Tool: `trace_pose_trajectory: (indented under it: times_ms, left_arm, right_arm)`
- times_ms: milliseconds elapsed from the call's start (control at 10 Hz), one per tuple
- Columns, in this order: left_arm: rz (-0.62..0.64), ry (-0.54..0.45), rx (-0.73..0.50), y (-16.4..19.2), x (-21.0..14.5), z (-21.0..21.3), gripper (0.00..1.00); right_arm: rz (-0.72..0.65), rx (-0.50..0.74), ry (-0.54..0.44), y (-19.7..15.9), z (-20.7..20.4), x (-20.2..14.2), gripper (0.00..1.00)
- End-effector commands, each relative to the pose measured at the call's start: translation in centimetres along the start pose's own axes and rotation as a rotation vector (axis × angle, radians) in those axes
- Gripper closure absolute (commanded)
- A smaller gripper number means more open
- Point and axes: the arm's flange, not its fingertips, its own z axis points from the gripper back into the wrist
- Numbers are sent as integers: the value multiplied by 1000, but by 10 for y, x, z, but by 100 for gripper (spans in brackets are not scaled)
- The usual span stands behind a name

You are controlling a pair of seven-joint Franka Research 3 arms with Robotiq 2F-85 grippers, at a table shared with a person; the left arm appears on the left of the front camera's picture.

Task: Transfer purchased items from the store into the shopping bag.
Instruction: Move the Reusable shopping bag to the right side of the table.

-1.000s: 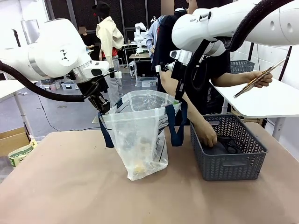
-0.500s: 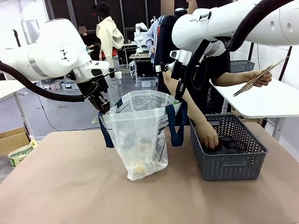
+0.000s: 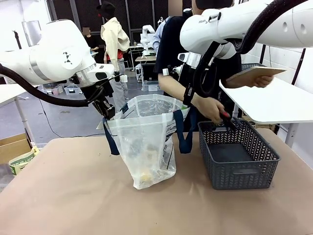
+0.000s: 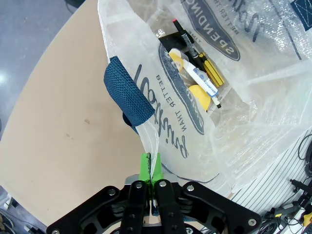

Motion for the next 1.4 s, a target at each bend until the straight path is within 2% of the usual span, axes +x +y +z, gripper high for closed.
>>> trace_pose_trajectory:
  times_ms: [0, 1300]
  left_arm:
    - [12, 0, 7, 0, 0, 1, 100]
    - [12, 0, 7, 0, 0, 1, 100]
  right_arm:
    - [0, 6, 3, 0, 2, 0, 100]
    - [0, 6, 3, 0, 2, 0, 100]
